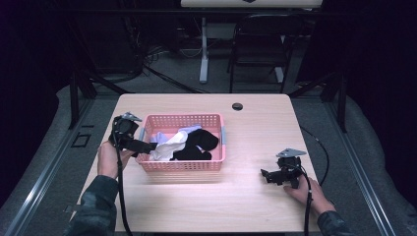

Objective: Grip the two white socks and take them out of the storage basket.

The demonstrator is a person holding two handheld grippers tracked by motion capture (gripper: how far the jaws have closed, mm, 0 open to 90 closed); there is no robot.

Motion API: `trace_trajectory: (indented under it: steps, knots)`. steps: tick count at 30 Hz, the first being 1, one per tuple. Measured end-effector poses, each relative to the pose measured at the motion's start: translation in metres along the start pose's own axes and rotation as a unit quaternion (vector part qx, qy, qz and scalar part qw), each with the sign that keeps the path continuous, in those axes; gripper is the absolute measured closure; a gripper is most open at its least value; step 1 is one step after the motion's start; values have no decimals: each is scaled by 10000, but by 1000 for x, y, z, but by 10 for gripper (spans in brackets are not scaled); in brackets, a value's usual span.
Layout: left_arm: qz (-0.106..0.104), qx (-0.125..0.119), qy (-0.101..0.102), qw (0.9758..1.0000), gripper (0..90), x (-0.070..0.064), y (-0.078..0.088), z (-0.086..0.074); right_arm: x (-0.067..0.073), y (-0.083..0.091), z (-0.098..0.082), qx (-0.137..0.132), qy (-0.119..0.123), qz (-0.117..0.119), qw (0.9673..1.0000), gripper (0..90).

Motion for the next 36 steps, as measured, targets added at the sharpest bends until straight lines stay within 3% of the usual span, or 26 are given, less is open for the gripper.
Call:
trace_trajectory:
  steps: [5, 8, 15, 18, 19, 24, 26, 27, 28, 29, 30, 31, 36]
  knots:
    - [-203, 246, -4, 9995, 1, -5, -22, 6, 0, 0, 0, 2, 0, 0, 10000, 0]
    - [-220, 330, -7, 9992, 2, -7, -28, 7, 0, 0, 0, 1, 1, 1, 10000, 0]
    - [-422, 738, 71, 9964, 91, -9, -52, 5, 0, 0, 0, 5, 6, -2, 10000, 0]
    - [-389, 913, 8, 9951, 109, -10, -59, 4, 0, 0, 0, 10, 10, -2, 10000, 0]
    - [-354, 973, -11, 9946, 159, -10, -62, 5, 0, 0, 0, 5, 6, -2, 10000, 0]
    - [-283, 1163, 29, 9928, 163, -11, -72, 5, 0, 0, 0, 10, 8, -2, 10000, 0]
    - [-216, 1256, -2, 9918, 259, -11, -75, 6, 0, 0, 0, -1, -1, 0, 10000, 0]
    - [-211, 1267, 8, 9917, 259, -11, -75, 6, 0, 0, 0, -2, -1, 1, 10000, 0]
    - [-120, 1398, 67, 9901, 315, -12, -77, 5, 0, 0, 0, 15, 12, -4, 10000, 0]
    - [-120, 1398, 67, 9901, 349, -12, -77, 5, 0, 0, 0, 15, 12, -4, 10000, 0]
    - [-59, 1494, 43, 9887, 349, -12, -78, 5, 0, 0, 0, 9, 15, -29, 10000, 0]
    - [-87, 1647, 26, 9863, 413, -15, -80, 4, 0, 1, -1, 13, -5, -49, 10000, 0]
    - [-73, 1817, 23, 9833, 533, -14, -84, 3, 0, 2, -1, 23, 7, -33, 10000, 0]
Point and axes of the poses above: each handheld gripper's, and its own axes: y roughly backward along the jaws, z roughly out of its top, x roughly to its left, the point moved 4 cm from there along -y, roughly forward along the jaws, and after that the axes turned 7 degrees about -x, right-handed, at the moved point
